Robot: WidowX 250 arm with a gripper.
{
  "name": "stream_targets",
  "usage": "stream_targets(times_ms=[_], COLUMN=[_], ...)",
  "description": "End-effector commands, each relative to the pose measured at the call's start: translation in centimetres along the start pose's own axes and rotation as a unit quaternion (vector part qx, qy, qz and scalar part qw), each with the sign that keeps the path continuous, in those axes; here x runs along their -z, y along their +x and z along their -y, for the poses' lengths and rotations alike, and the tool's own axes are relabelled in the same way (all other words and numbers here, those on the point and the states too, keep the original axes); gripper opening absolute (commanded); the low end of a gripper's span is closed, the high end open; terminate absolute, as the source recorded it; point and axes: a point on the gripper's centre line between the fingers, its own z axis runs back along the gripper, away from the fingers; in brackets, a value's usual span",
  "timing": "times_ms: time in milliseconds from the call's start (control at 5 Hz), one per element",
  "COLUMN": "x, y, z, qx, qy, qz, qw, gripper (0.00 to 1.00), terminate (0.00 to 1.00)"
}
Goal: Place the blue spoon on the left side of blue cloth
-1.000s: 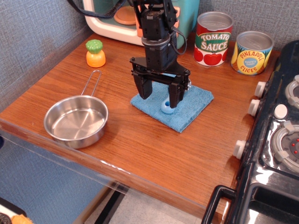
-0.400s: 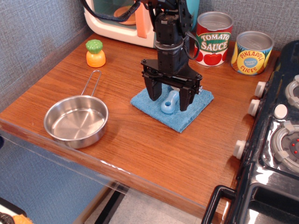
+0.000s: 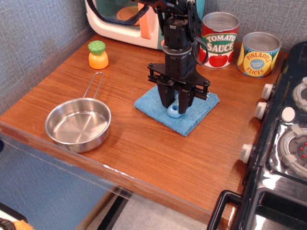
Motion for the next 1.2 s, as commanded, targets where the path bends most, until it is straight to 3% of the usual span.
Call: stream_targets(times_ms=[0, 800, 1000], x=[-1.1, -0.1, 0.1], y=[0.2, 0.3, 0.4], z=[0.1, -0.1, -0.1], qx=[0.0, -0.007, -0.007], qy=[0.002, 0.009, 0.012], qz=[0.019, 0.009, 0.005], qw=[0.9998, 0.9999, 0.9999], gripper=[1.0, 1.0, 0.0], terminate=[0.0, 0.0, 0.0])
